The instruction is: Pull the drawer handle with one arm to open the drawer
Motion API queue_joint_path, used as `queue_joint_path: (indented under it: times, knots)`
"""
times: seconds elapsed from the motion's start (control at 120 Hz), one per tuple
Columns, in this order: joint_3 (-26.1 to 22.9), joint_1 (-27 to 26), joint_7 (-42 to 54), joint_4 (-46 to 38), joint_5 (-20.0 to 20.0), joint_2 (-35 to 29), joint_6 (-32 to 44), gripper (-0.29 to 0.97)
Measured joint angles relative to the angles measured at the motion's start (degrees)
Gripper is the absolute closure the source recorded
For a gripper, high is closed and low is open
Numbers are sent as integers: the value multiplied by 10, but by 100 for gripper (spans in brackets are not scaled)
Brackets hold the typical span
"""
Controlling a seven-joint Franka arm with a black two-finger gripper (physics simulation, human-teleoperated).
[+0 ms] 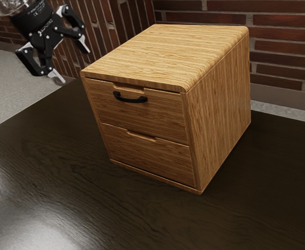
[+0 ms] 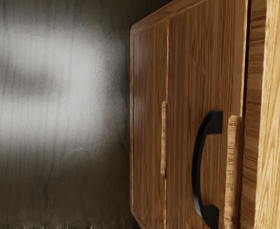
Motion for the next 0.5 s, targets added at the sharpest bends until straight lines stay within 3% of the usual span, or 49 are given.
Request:
queue_joint_path:
  times: [0.1, 0.283, 0.5]
  knots:
    - [-16, 2, -11, -99, 0, -62, 79, 3]
    - [-60, -1, -27, -214, 22, -101, 202, 5]
    - [-70, -3, -40, -295, 94, -114, 273, 8]
